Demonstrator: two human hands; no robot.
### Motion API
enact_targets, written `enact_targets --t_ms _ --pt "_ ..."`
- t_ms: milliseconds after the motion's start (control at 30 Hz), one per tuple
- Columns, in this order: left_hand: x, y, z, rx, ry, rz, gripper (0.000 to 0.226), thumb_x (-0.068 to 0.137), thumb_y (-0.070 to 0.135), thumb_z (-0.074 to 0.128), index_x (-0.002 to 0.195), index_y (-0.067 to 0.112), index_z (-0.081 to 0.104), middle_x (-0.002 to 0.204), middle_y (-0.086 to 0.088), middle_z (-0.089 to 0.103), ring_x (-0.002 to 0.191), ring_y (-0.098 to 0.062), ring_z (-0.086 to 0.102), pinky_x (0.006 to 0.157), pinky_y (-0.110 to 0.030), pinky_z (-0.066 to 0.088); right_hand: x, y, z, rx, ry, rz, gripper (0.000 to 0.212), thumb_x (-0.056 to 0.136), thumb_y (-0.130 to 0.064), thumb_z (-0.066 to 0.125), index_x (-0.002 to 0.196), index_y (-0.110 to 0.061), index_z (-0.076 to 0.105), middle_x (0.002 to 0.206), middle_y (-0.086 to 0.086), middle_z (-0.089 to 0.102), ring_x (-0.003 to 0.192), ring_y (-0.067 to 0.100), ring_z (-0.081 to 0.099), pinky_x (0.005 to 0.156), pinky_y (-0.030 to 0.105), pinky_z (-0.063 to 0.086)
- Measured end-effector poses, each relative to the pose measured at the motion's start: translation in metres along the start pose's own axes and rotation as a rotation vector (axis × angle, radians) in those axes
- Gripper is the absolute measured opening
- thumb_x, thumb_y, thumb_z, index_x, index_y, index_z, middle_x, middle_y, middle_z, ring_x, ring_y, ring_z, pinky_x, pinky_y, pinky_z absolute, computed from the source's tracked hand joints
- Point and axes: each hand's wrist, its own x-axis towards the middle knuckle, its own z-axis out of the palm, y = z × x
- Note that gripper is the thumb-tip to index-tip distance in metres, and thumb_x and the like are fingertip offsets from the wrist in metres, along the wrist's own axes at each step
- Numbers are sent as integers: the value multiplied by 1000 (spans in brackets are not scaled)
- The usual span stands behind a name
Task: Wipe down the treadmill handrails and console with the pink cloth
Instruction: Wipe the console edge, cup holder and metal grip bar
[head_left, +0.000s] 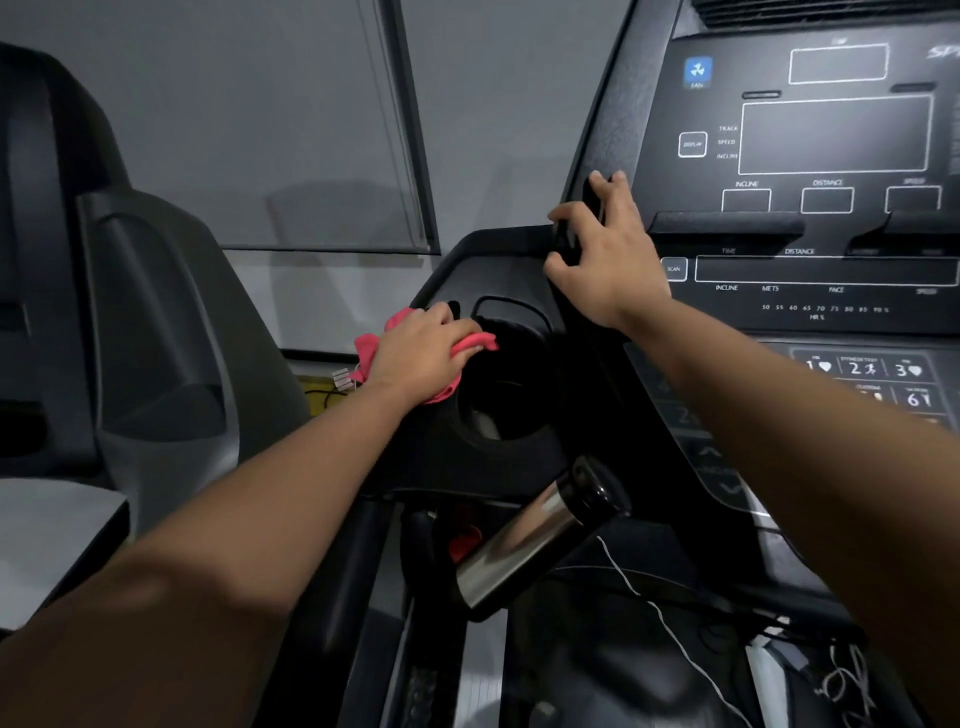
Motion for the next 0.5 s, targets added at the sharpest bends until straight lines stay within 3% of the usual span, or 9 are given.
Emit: enact_targets --t_ms 300,500 --pt "-20 14 14 -29 117 -140 28 87 38 54 108 23 66 100 -3 55 94 -25 51 72 -38 46 0 1 0 -6 -5 10 43 85 -32 56 128 -24 51 157 8 16 147 23 0 112 39 23" --pt "-66 37 4 -78 159 -158 36 74 43 40 80 22 69 84 1 55 77 -22 52 56 -32 44 -1 -1 -2 -7 -14 11 44 86 -32 56 128 -24 50 157 9 16 147 24 0 114 40 21"
